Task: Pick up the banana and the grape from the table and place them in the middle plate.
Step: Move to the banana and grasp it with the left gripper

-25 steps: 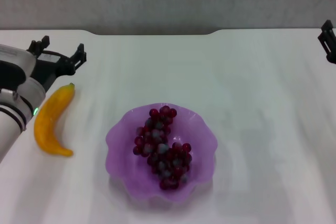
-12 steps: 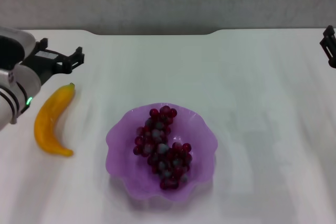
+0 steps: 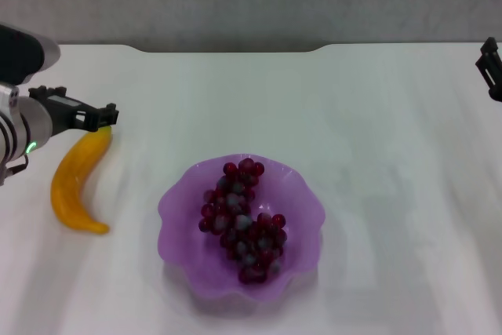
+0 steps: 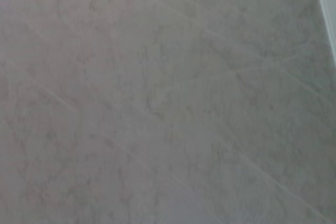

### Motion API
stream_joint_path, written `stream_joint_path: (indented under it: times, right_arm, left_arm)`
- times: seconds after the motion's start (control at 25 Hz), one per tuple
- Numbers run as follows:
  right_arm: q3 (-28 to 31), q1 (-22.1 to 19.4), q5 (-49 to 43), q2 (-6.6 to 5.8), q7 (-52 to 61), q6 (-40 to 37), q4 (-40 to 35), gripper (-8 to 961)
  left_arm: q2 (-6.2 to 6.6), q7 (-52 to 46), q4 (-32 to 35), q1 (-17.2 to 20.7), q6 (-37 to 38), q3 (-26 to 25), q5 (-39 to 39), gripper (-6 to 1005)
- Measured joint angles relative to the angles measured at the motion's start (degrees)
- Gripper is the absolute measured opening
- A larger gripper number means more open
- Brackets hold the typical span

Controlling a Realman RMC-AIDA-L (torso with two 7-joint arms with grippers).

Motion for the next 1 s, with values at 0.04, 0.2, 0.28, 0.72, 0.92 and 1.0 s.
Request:
stream_joint_path:
  times: [0.04, 0.2, 0.28, 0.72, 0.92, 1.0]
  right_arm:
    - [0.00, 0.02, 0.00, 0.00, 0.00, 0.00, -0.03, 834]
    - [0.00, 0.19, -0.01, 0.00, 0.02, -0.01, -0.22, 833]
    - [0.00, 0.25, -0.01, 0.00, 0.02, -0.01, -0.30, 833]
    - [-0.18, 0.43, -0.09, 0.00, 0.02, -0.01, -0.39, 831]
    - [-0.18, 0.44, -0.10, 0.00, 0.02, 0.00, -0.41, 830]
    - [-0.17, 0.44, -0.09, 0.00, 0.02, 0.00, -0.41, 830]
  left_arm:
    - [0.00, 0.02, 0.40, -0.24, -1.81, -0.41, 0.33, 895]
    - [-0.05, 0.00, -1.31, -1.59, -4.05, -1.35, 3.46, 895]
    - [-0.15, -0.16, -3.65, -2.91, -4.12, -1.67, 4.40, 895]
    - [-0.15, -1.11, -15.11, -8.47, -4.24, -6.24, 4.19, 888]
    - [-0.01, -1.00, -18.83, -10.01, -4.21, -9.21, 4.34, 886]
    - [0.06, -0.90, -19.65, -10.17, -4.12, -9.45, 4.34, 886]
